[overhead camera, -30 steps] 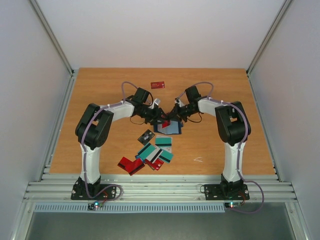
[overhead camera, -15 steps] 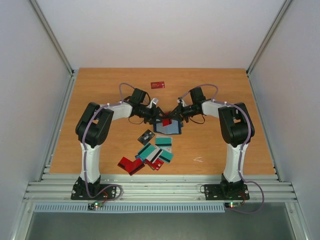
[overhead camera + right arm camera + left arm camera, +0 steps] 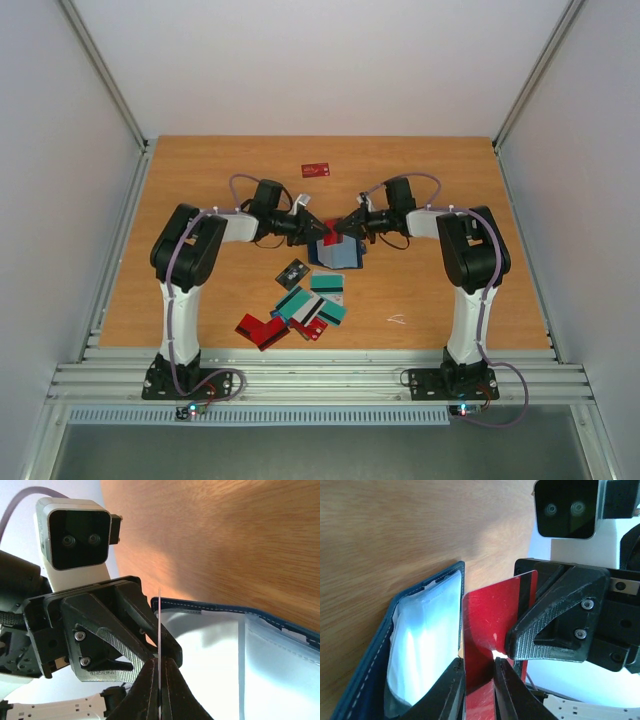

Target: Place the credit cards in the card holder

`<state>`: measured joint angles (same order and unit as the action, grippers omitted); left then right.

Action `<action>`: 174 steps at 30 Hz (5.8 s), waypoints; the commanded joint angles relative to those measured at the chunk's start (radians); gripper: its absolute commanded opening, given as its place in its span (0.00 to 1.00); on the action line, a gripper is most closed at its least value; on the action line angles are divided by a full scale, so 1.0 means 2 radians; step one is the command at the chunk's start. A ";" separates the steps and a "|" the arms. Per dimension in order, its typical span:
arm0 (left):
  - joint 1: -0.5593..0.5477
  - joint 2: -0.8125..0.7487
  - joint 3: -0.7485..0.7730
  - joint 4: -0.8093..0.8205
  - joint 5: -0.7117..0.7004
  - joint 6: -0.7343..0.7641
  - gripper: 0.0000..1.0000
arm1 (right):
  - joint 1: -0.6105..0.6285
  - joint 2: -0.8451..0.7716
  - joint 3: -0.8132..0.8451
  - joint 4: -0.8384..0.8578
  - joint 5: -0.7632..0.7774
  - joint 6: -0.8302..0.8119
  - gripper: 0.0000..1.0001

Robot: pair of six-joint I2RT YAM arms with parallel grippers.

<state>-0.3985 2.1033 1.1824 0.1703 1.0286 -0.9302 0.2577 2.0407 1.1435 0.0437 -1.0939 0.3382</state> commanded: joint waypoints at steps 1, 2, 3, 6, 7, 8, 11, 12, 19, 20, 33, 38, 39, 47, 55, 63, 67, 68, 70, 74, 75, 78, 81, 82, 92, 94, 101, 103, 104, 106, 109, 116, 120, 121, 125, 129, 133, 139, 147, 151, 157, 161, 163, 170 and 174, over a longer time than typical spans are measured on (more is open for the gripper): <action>-0.001 0.015 -0.003 0.092 0.029 -0.048 0.17 | 0.001 -0.003 -0.009 0.081 -0.027 0.048 0.01; -0.001 0.015 -0.003 0.094 0.031 -0.050 0.15 | 0.002 -0.003 -0.009 0.081 -0.027 0.047 0.01; -0.001 0.016 -0.002 0.098 0.033 -0.051 0.13 | 0.002 -0.003 -0.009 0.077 -0.026 0.044 0.01; -0.001 0.019 0.001 0.110 0.037 -0.064 0.04 | 0.002 -0.003 -0.007 0.065 -0.022 0.035 0.02; -0.001 0.020 0.003 0.107 0.036 -0.067 0.01 | 0.002 -0.003 -0.005 0.061 -0.021 0.032 0.03; -0.001 0.021 0.005 0.102 0.034 -0.066 0.00 | 0.002 -0.003 -0.004 0.052 -0.019 0.026 0.03; -0.001 0.017 0.013 0.062 0.028 -0.050 0.00 | 0.002 -0.006 0.000 0.026 -0.010 0.008 0.05; 0.000 0.015 0.017 0.045 0.024 -0.034 0.00 | 0.002 -0.007 0.000 0.018 -0.007 0.002 0.08; -0.001 0.006 0.031 -0.041 0.004 0.022 0.00 | 0.001 -0.023 0.018 -0.105 0.032 -0.080 0.30; -0.002 0.003 0.040 -0.065 -0.001 0.031 0.00 | 0.001 -0.027 0.024 -0.133 0.044 -0.096 0.34; -0.006 -0.021 0.064 -0.236 -0.061 0.158 0.00 | -0.013 -0.021 0.020 -0.199 0.093 -0.149 0.43; -0.006 -0.024 0.063 -0.248 -0.058 0.165 0.00 | -0.013 -0.004 0.019 -0.207 0.101 -0.160 0.43; -0.006 -0.025 0.063 -0.251 -0.056 0.168 0.00 | -0.013 0.000 0.020 -0.211 0.103 -0.161 0.43; -0.004 -0.037 0.067 -0.297 -0.057 0.192 0.00 | -0.013 0.020 0.028 -0.249 0.143 -0.193 0.40; -0.004 -0.035 0.069 -0.356 -0.059 0.240 0.00 | -0.013 0.028 0.039 -0.262 0.153 -0.197 0.39; -0.004 -0.023 0.078 -0.363 -0.056 0.246 0.00 | -0.013 0.029 0.040 -0.261 0.145 -0.196 0.39; -0.004 -0.026 0.070 -0.364 -0.057 0.251 0.00 | -0.013 0.029 0.040 -0.261 0.143 -0.195 0.39; -0.004 -0.026 0.068 -0.363 -0.058 0.252 0.00 | -0.013 0.029 0.040 -0.262 0.143 -0.195 0.39; -0.004 -0.025 0.068 -0.362 -0.058 0.251 0.00 | -0.013 0.029 0.040 -0.261 0.142 -0.194 0.39; -0.006 -0.018 0.075 -0.359 -0.056 0.248 0.00 | -0.013 0.030 0.040 -0.259 0.140 -0.191 0.39; -0.007 -0.016 0.078 -0.360 -0.055 0.248 0.00 | -0.013 0.030 0.041 -0.257 0.140 -0.190 0.39; -0.010 -0.005 0.088 -0.360 -0.052 0.246 0.00 | -0.013 0.031 0.043 -0.256 0.137 -0.188 0.39; -0.015 0.002 0.094 -0.352 -0.052 0.240 0.00 | -0.013 0.030 0.044 -0.254 0.136 -0.185 0.39; -0.017 0.005 0.096 -0.349 -0.051 0.237 0.00 | -0.013 0.030 0.044 -0.253 0.135 -0.184 0.39; -0.019 0.015 0.104 -0.323 -0.056 0.223 0.00 | -0.013 0.022 0.050 -0.258 0.130 -0.180 0.38; -0.019 0.017 0.105 -0.316 -0.059 0.217 0.00 | -0.013 0.015 0.052 -0.264 0.130 -0.180 0.39; -0.019 0.029 0.112 -0.301 -0.071 0.204 0.00 | -0.013 -0.021 0.053 -0.294 0.139 -0.192 0.39; -0.019 0.031 0.110 -0.295 -0.075 0.197 0.00 | -0.013 -0.032 0.044 -0.298 0.140 -0.193 0.39; -0.019 0.031 0.108 -0.292 -0.076 0.195 0.00 | -0.013 -0.037 0.039 -0.298 0.141 -0.192 0.39; -0.019 0.031 0.110 -0.291 -0.079 0.192 0.00 | -0.013 -0.051 0.027 -0.298 0.146 -0.192 0.39; -0.019 0.033 0.110 -0.287 -0.080 0.191 0.00 | -0.013 -0.056 0.014 -0.294 0.156 -0.192 0.39; -0.019 0.034 0.109 -0.281 -0.090 0.181 0.00 | -0.011 -0.039 0.004 -0.312 0.184 -0.218 0.34; -0.023 0.037 0.108 -0.278 -0.095 0.174 0.00 | -0.009 -0.038 -0.009 -0.307 0.182 -0.216 0.30; -0.025 0.038 0.108 -0.277 -0.095 0.174 0.00 | -0.008 -0.037 -0.010 -0.305 0.180 -0.215 0.29; -0.031 0.041 0.112 -0.276 -0.098 0.170 0.00 | 0.000 -0.035 -0.012 -0.301 0.173 -0.214 0.23; -0.032 0.042 0.113 -0.276 -0.100 0.165 0.00 | 0.004 -0.039 -0.019 -0.295 0.167 -0.210 0.20; -0.033 0.042 0.110 -0.267 -0.099 0.155 0.00 | 0.004 -0.042 -0.024 -0.293 0.164 -0.209 0.20; -0.038 0.046 0.109 -0.258 -0.096 0.135 0.00 | 0.004 -0.048 -0.034 -0.284 0.157 -0.203 0.20; -0.047 0.056 0.119 -0.265 -0.094 0.130 0.00 | 0.004 -0.050 -0.038 -0.273 0.158 -0.196 0.20; -0.050 0.064 0.138 -0.318 -0.096 0.168 0.00 | 0.004 -0.051 -0.026 -0.285 0.168 -0.199 0.20; -0.050 0.075 0.151 -0.356 -0.089 0.213 0.00 | 0.004 -0.064 -0.005 -0.311 0.186 -0.209 0.26; -0.050 0.081 0.159 -0.364 -0.085 0.218 0.00 | 0.003 -0.061 0.006 -0.319 0.200 -0.207 0.28; -0.050 0.083 0.164 -0.370 -0.085 0.222 0.00 | 0.003 -0.055 0.014 -0.326 0.208 -0.205 0.28; -0.052 0.095 0.186 -0.378 -0.081 0.225 0.00 | 0.001 -0.054 0.033 -0.342 0.226 -0.206 0.33; -0.054 0.104 0.198 -0.383 -0.081 0.226 0.00 | -0.003 -0.046 0.045 -0.353 0.240 -0.208 0.34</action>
<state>-0.4904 2.2547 1.5570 -0.5362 0.8982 -0.4969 0.2584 1.9362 1.1946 -0.6262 -0.6659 -0.0658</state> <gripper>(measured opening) 0.019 0.340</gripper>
